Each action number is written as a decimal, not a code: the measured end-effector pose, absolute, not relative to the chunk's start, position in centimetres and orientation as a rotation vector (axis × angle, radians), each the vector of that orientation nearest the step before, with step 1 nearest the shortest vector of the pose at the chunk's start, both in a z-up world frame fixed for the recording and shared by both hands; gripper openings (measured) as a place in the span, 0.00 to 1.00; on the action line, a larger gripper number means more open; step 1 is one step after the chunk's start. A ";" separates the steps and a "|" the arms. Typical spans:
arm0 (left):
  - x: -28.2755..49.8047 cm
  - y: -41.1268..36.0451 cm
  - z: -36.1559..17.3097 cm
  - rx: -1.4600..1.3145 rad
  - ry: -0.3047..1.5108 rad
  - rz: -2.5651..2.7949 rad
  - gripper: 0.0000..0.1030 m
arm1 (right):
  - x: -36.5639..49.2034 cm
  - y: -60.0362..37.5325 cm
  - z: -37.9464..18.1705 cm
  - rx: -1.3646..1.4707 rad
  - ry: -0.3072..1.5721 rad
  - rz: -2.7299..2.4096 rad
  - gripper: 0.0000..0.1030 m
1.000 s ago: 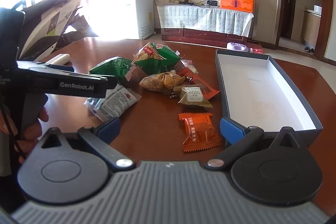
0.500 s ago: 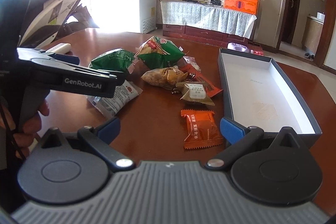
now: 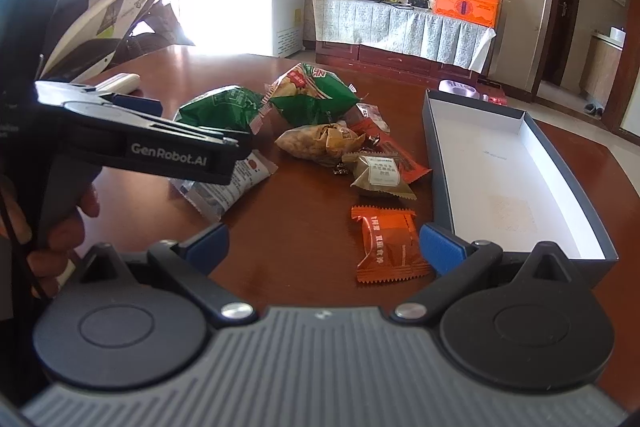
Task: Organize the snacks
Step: 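Move both tools toward the snack pile on the table, then grasp the clear printed snack packet with the left gripper while the right grasps the orange cake, then lift the clear packet and orange cake and carry both over the open box, then open the left gripper to drop the clear packet while the right drops the orange cake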
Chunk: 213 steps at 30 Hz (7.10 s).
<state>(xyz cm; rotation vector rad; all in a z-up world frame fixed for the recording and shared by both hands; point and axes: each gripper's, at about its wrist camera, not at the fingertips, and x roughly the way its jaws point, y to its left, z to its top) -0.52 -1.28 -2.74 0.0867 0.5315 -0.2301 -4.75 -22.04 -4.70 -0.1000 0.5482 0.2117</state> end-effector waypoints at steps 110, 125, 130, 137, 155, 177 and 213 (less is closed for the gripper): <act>2.9 -6.6 -2.1 0.154 0.551 -0.396 0.70 | -1.2 -27.6 -2.8 -0.010 0.473 0.067 0.10; 2.7 -5.6 -2.4 0.130 0.579 -0.404 0.70 | -2.9 -26.0 -5.9 -0.061 0.695 0.134 0.67; 2.7 -5.1 -2.5 0.126 0.584 -0.408 0.70 | -1.0 -26.0 -7.0 -0.005 0.753 0.157 0.63; 3.1 -5.2 -2.5 0.129 0.587 -0.413 0.70 | 0.1 -24.8 -7.4 -0.077 0.742 0.123 0.56; 2.9 -6.4 -2.7 0.172 0.551 -0.360 0.70 | -1.9 -26.9 -3.8 0.027 0.525 0.100 0.46; 2.9 -15.5 -1.7 0.231 0.435 -0.431 0.71 | -2.7 -32.1 -1.9 0.112 0.363 -0.152 0.46; 13.5 -29.8 -4.3 0.182 0.468 -0.595 0.71 | -0.2 -38.6 -5.0 0.203 0.417 -0.317 0.46</act>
